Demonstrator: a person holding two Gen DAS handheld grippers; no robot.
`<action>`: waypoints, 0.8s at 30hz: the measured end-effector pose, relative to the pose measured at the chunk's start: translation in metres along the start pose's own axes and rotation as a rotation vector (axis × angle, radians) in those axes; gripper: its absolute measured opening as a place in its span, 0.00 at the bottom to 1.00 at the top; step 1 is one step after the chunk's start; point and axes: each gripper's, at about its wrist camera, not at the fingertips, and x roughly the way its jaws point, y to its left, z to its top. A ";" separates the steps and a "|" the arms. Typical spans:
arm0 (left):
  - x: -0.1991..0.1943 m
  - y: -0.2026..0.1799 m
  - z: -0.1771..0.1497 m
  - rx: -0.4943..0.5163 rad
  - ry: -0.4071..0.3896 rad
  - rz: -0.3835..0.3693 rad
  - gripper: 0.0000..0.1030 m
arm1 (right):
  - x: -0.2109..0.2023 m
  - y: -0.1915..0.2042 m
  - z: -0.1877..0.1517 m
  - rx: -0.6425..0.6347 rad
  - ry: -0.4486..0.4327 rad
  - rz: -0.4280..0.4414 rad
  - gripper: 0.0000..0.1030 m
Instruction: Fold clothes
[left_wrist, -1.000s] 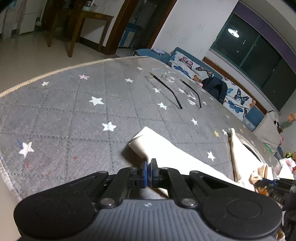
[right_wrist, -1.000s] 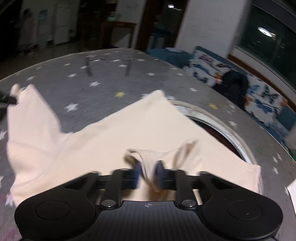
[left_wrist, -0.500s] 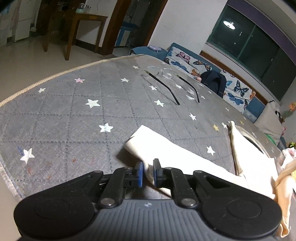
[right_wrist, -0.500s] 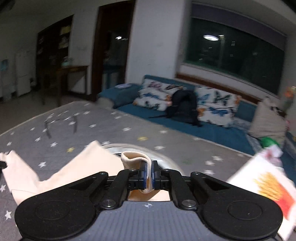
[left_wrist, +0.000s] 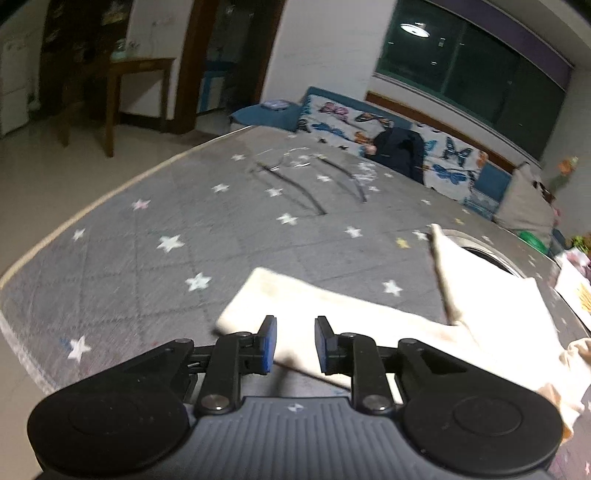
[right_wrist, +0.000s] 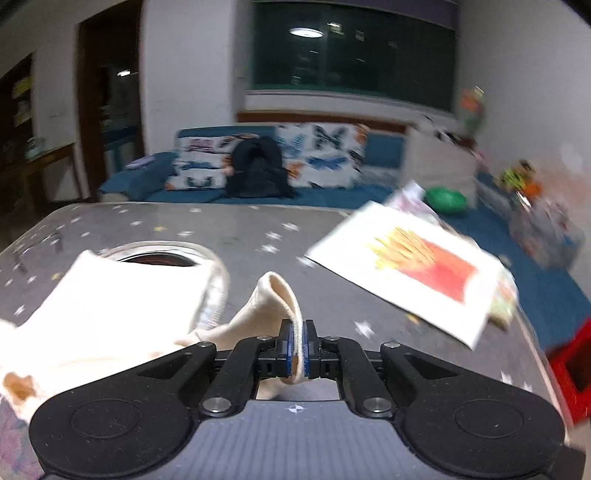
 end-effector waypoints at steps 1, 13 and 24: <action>-0.002 -0.005 0.001 0.014 -0.003 -0.012 0.22 | 0.004 -0.006 -0.002 0.027 0.003 -0.008 0.05; 0.000 -0.115 -0.009 0.235 0.043 -0.322 0.33 | 0.067 -0.063 -0.025 0.223 0.117 -0.142 0.26; 0.025 -0.230 -0.038 0.384 0.132 -0.555 0.33 | 0.094 -0.027 -0.025 0.063 0.117 -0.100 0.46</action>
